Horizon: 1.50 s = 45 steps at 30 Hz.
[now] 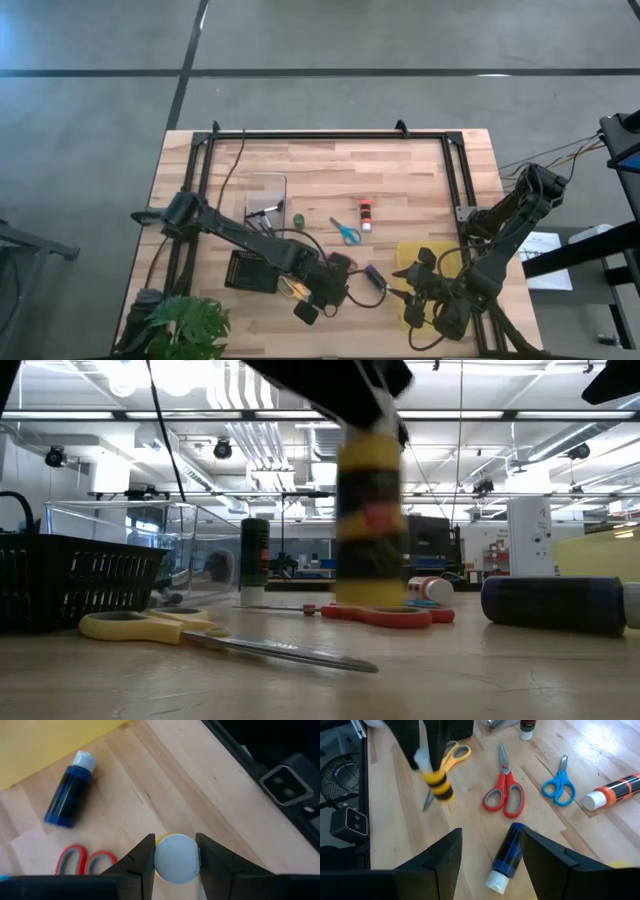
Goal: Pick & Place Paint Supplies
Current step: Put the yellow paint bottle into the black basket
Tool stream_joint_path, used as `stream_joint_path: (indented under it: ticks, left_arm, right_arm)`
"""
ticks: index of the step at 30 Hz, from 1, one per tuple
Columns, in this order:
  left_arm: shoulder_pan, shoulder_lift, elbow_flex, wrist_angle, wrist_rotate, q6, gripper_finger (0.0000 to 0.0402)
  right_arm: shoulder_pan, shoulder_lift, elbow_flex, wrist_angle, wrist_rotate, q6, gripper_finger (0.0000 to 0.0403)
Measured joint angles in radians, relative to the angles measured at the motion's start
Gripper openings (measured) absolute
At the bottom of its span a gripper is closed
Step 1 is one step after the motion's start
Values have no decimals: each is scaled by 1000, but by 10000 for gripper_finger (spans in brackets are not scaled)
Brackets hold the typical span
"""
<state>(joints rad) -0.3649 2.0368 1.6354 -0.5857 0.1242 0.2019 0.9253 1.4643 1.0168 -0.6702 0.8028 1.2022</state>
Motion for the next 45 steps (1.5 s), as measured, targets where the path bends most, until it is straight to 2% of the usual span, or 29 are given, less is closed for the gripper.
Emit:
stream_joint_path:
  ticks: [8, 11, 15, 24, 31, 37, 45]
  left_arm:
    - [-2, -140, -6, -144, -7, -98, 121]
    - [-12, -208, -49, -147, -41, -147, 121]
    - [-25, -333, -177, -132, -107, -236, 121]
    - [-42, -716, -579, -8, -230, -483, 121]
    - [-47, -948, -795, -7, -267, -639, 121]
    - [-54, -1039, -879, -27, -275, -702, 121]
    - [-73, -1049, -890, -85, -286, -735, 121]
  right_arm:
    - [0, 0, -2, 24, 15, 2, 196]
    - [0, 0, -4, 27, 16, 2, 196]
    - [0, 12, -6, 30, 18, -1, 196]
    - [0, 25, -6, 31, 35, 7, 196]
    - [0, 24, -6, 34, 38, 22, 196]
    - [0, 24, -6, 39, 38, 29, 196]
    - [0, 23, -6, 47, 37, 26, 196]
